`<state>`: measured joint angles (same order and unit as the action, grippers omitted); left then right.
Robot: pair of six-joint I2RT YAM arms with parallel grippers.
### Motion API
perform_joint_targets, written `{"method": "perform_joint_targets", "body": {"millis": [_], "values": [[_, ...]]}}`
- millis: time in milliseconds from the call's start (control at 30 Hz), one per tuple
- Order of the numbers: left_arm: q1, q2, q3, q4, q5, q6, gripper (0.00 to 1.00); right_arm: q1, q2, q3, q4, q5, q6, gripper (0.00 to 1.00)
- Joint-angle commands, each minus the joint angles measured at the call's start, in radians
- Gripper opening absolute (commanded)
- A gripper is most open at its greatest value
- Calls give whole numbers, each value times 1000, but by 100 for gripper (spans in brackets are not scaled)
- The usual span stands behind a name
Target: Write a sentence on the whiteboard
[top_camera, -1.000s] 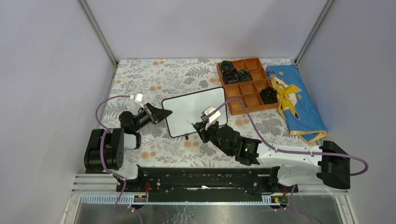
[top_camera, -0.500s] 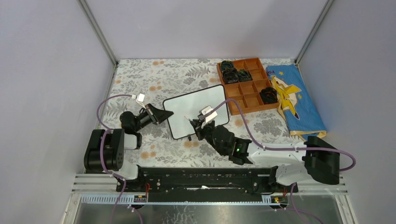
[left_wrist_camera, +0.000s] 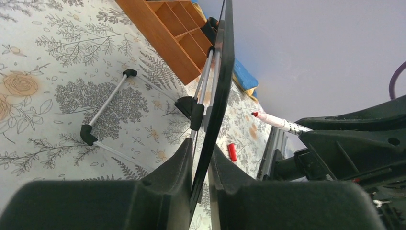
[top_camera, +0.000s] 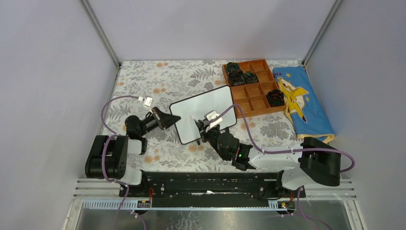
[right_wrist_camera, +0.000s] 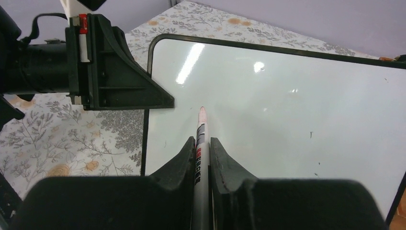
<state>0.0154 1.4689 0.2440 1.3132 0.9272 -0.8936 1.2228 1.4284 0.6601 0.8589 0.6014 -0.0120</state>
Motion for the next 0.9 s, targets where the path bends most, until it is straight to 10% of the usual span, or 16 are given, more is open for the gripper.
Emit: {"method": "perform_joint_targets", "body": {"millis": [0,200,433,633,867], "values": [[-11,-48,-12,-41,-19,75,25,-5,-61,-32,49,29,-14,0],[-147,-290,51,-617,-150,504,31,-5,-136,-94,12,20,5,0],[-154,-325,44,-650,-182,518,26,-5,-181,-115,-12,19,6,0],[-154,-340,35,-650,-207,490,49,-5,-202,-116,-27,13,6,0],[-136,-389,36,-697,-212,497,46,-5,-182,-101,-18,3,3,0]]}}
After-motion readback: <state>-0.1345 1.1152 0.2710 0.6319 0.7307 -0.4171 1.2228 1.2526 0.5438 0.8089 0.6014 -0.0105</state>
